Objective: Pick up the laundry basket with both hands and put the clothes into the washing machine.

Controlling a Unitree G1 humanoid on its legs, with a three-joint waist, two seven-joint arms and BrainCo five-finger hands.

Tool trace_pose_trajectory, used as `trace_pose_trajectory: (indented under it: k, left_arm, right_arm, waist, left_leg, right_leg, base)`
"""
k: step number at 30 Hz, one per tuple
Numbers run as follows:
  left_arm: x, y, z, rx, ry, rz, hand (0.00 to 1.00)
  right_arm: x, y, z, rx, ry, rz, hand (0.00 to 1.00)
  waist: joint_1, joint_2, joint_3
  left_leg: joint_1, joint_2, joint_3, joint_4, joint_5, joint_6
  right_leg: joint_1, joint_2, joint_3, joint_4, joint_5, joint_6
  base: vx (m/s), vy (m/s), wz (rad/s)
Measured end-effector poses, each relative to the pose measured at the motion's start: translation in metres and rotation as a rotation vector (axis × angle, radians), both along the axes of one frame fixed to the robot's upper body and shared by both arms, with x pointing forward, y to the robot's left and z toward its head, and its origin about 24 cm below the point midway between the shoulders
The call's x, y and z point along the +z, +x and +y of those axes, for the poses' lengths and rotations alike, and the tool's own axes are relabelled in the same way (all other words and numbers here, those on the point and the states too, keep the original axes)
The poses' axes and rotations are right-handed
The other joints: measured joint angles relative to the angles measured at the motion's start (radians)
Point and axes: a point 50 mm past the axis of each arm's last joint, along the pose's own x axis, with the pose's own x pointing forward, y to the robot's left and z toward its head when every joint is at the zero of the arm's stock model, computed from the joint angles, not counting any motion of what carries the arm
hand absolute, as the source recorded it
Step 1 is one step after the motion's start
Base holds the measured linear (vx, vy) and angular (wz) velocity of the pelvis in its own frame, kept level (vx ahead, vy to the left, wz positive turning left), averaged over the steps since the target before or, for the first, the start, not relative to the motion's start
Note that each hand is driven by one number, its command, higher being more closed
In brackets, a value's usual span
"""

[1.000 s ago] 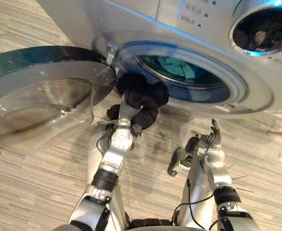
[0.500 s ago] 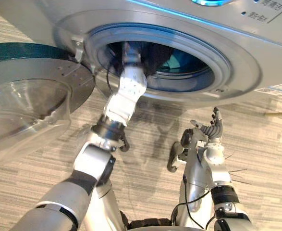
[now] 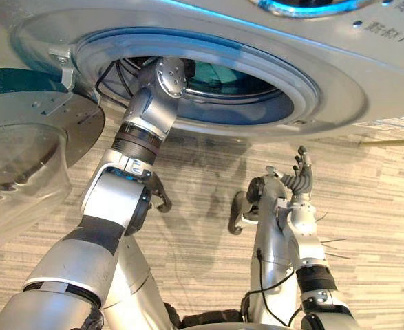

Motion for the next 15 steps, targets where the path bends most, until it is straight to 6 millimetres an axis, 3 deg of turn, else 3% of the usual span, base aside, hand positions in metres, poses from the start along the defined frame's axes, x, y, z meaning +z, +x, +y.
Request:
trace_pose_trajectory:
  k: [4,5,7,8,9,10,11,13,15]
  left_arm:
    - [-0.052,0.003,0.009,0.004,-0.023,0.116,0.00]
    - [-0.092,-0.001,0.011,-0.019,-0.084,0.212,0.00]
    - [-0.119,-0.009,0.011,-0.052,-0.120,0.268,0.00]
    - [-0.147,-0.021,0.006,-0.089,-0.186,0.324,0.00]
    - [-0.160,-0.026,0.005,-0.094,-0.210,0.352,0.00]
    - [-0.187,-0.037,0.003,-0.104,-0.267,0.427,0.00]
    - [-0.203,-0.044,0.005,-0.097,-0.297,0.467,0.00]
    - [-0.265,-0.075,0.019,-0.030,-0.416,0.650,0.00]
    - [-0.306,-0.102,0.039,0.043,-0.490,0.784,0.00]
  right_arm:
    - [-0.027,-0.011,0.001,0.003,0.012,0.116,0.00]
    - [-0.045,-0.022,-0.001,-0.008,0.018,0.201,0.00]
    - [-0.055,-0.029,-0.002,-0.013,0.023,0.247,0.00]
    - [-0.061,-0.035,-0.003,-0.019,0.024,0.281,0.00]
    - [-0.064,-0.037,-0.004,-0.023,0.021,0.294,0.00]
    - [-0.069,-0.044,-0.006,-0.029,0.018,0.321,0.00]
    - [-0.073,-0.047,-0.006,-0.029,0.016,0.340,0.00]
    - [-0.090,-0.063,-0.008,-0.036,0.007,0.430,0.00]
    - [-0.104,-0.076,-0.008,-0.024,0.006,0.508,0.00]
  waist:
    - [0.017,0.001,0.000]
    - [0.032,0.001,-0.001]
    - [0.036,0.002,-0.002]
    - [0.040,0.004,-0.003]
    - [0.047,0.005,-0.004]
    - [0.060,0.009,-0.013]
    - [0.063,0.010,-0.027]
    - [0.085,0.016,-0.074]
    - [0.098,0.022,-0.099]
  left_leg:
    - [0.110,-0.026,0.003,-0.088,0.012,-0.014]
    - [0.195,-0.044,0.003,-0.140,0.022,-0.020]
    - [0.256,-0.057,0.001,-0.174,0.024,-0.024]
    - [0.326,-0.070,-0.004,-0.210,0.024,-0.026]
    - [0.357,-0.073,-0.004,-0.225,0.023,-0.029]
    - [0.417,-0.081,-0.004,-0.255,0.021,-0.038]
    - [0.440,-0.088,-0.005,-0.273,0.023,-0.041]
    - [0.553,-0.110,-0.008,-0.350,0.033,-0.060]
    - [0.652,-0.123,-0.013,-0.431,0.046,-0.082]
  right_leg:
    - [0.127,-0.016,-0.044,-0.096,0.008,-0.001]
    - [0.225,-0.025,-0.070,-0.157,0.008,-0.001]
    - [0.300,-0.033,-0.094,-0.196,0.008,-0.001]
    - [0.387,-0.035,-0.116,-0.243,0.007,-0.001]
    - [0.422,-0.035,-0.122,-0.261,0.007,-0.001]
    - [0.490,-0.036,-0.143,-0.299,0.007,-0.001]
    - [0.516,-0.037,-0.151,-0.318,0.007,-0.001]
    - [0.648,-0.039,-0.192,-0.404,0.009,0.001]
    - [0.760,-0.038,-0.234,-0.495,0.027,-0.002]
  base:
    - [0.09,-0.056,0.18]
    - [0.15,-0.053,0.30]
    - [0.16,-0.049,0.33]
    - [0.15,-0.041,0.31]
    - [0.16,-0.046,0.29]
    - [0.09,-0.024,0.19]
    - [0.10,-0.035,0.26]
    - [0.10,-0.028,0.34]
    - [0.09,-0.031,0.32]
